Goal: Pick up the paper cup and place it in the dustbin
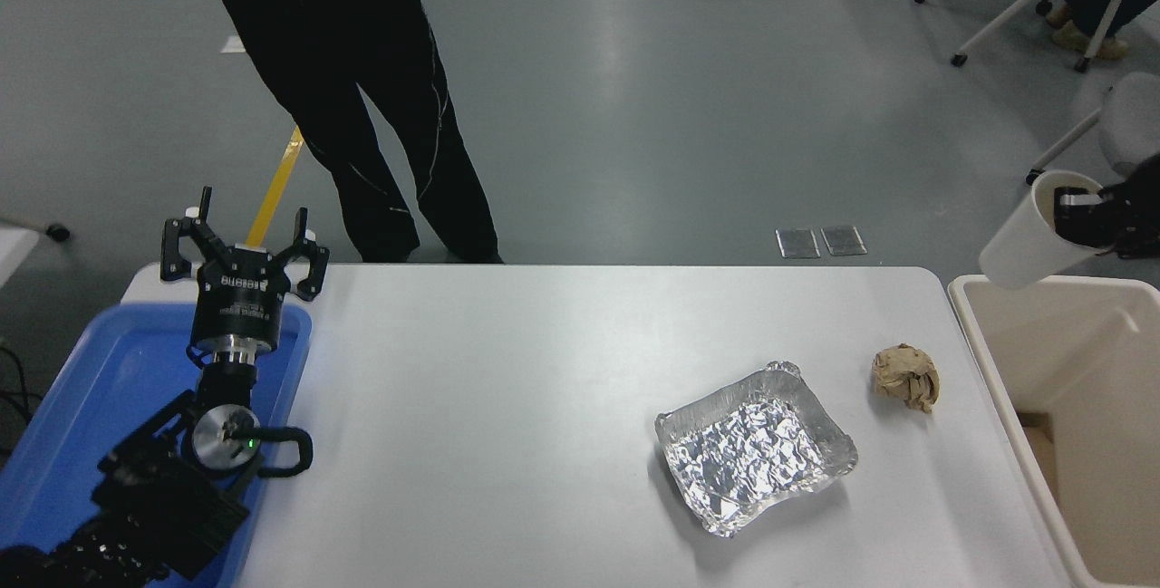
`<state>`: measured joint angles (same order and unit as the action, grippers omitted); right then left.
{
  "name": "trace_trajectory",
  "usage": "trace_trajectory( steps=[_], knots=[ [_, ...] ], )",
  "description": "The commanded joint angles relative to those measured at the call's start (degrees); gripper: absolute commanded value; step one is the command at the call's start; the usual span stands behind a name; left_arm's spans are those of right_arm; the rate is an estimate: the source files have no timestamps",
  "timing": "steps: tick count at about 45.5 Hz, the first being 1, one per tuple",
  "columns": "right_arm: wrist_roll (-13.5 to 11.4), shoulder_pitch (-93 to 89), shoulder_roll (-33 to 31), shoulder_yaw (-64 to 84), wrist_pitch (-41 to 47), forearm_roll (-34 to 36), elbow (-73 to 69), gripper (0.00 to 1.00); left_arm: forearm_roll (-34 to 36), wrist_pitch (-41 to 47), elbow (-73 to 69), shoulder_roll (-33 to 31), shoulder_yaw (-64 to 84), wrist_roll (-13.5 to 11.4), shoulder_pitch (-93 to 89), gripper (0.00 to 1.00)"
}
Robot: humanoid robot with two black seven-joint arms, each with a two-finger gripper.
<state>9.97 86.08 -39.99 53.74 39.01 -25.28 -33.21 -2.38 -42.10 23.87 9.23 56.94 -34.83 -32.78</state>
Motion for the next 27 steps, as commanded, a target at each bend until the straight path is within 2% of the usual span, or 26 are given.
trace_trajectory(
  steps=[1,7,12,18,21,27],
  knots=[
    [0.0,-25.6,3.6,-15.2,-3.1,3.7,24.4,0.0,0.0,0.0,0.0,0.0,0.0,0.0,0.0,0.99],
    [-0.3,-37.0,9.7,-16.3,-11.5,9.8,33.6,0.0,0.0,0.0,0.0,0.0,0.0,0.0,0.0,0.99],
    [-0.6,-42.0,10.8,-16.3,-17.1,15.4,34.5,0.0,0.0,0.0,0.0,0.0,0.0,-0.1,0.0,0.99],
    [-1.0,-46.6,11.8,-16.6,-22.3,17.8,34.5,0.0,0.0,0.0,0.0,0.0,0.0,-0.1,0.0,0.99],
    [-2.1,-49.1,12.9,-16.9,-27.1,17.9,34.5,0.0,0.0,0.1,0.0,0.0,0.0,-0.1,0.0,0.99],
    [-6.4,-51.4,14.5,-18.1,-32.9,18.4,34.4,0.0,0.0,0.1,0.0,0.0,0.0,-0.1,0.0,0.99]
  ],
)
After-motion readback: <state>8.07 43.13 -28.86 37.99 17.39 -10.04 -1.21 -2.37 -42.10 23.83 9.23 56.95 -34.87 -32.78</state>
